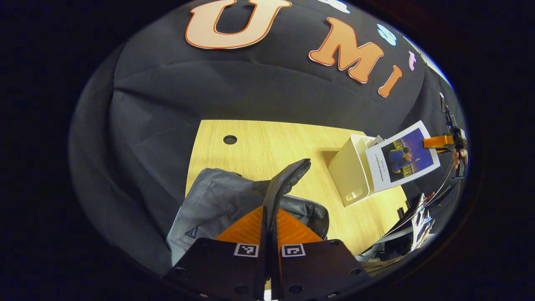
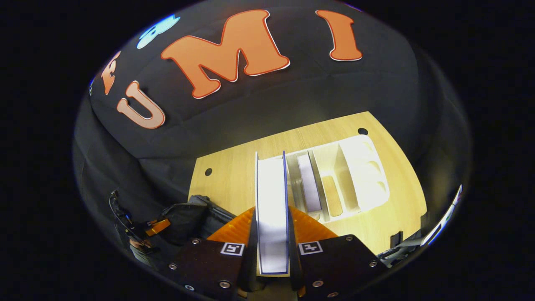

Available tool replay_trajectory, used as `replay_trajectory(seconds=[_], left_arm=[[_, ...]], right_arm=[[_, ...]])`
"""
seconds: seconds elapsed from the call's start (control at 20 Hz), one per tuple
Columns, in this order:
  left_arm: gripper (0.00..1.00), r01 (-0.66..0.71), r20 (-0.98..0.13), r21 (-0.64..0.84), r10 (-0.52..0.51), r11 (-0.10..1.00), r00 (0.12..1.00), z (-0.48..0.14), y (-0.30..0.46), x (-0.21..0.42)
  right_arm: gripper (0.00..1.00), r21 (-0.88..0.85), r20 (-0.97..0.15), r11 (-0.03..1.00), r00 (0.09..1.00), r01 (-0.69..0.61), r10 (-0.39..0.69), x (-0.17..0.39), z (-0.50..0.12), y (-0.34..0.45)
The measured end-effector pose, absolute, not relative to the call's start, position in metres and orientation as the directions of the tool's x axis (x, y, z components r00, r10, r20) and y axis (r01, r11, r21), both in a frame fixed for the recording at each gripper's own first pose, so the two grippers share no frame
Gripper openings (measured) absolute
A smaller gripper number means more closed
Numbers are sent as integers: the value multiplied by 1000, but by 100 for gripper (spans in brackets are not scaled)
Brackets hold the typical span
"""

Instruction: Open the schoolbag, grab two books from the bookshelf and put them into the schoolbag.

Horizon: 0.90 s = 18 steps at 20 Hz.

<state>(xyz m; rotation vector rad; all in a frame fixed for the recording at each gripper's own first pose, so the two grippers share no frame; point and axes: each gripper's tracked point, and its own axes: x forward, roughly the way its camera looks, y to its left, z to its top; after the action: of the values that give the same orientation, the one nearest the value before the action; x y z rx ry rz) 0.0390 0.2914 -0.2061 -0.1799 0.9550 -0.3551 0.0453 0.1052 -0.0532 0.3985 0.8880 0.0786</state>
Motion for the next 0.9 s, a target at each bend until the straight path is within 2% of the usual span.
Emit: replay_trajectory(seconds=[0.5,0.9], left_arm=[[6,249,-783,-287,-376,925,495,-212,277,30],[6,233,-778,-299,-378,925,503,-208,276,24]], right_arm=[[30,567,-669,811,656,144,350,-7,-74,139],[30,702,-619,695,614,153,490,-24,-118,216]])
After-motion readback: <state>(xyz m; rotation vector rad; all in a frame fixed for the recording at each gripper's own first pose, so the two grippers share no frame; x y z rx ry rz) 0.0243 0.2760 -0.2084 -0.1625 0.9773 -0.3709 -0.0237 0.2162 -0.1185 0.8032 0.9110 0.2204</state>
